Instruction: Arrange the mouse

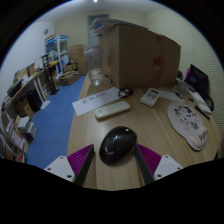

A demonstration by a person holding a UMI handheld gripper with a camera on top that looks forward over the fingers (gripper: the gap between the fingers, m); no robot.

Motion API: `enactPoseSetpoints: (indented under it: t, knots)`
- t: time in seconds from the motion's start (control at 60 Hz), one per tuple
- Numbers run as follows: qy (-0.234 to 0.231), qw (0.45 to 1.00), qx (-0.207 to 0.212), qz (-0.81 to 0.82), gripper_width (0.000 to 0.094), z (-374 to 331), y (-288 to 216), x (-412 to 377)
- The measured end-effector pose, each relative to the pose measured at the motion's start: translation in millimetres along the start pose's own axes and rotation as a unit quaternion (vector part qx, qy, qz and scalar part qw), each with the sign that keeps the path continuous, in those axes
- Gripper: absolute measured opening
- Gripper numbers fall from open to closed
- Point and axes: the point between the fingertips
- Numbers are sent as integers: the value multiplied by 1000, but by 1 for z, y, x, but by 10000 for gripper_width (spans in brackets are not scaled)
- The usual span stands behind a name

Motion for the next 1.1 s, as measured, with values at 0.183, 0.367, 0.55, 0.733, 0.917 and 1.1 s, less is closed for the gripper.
enactPoseSetpoints:
  t: [0.183, 0.367, 0.55, 0.733, 0.917, 1.1]
  knots:
    - [17, 1000, 3, 11, 837, 24, -21, -3]
    - [20, 999, 27, 8, 675, 31, -29, -6]
    - [9, 1000, -20, 16, 433, 30, -23, -11]
    - [-63, 996, -33, -60, 383, 0, -47, -21]
    - [-77, 986, 116, -91, 381, -82, -198, 59]
    - [-23, 985, 143, -98, 378, -63, -224, 236]
Point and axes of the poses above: the point between the fingertips, and its own axes, seen from behind it with the camera up: x to the right, y down, z forward, the way the camera looks, and after that the axes turned 6 degrees about -y, right-handed
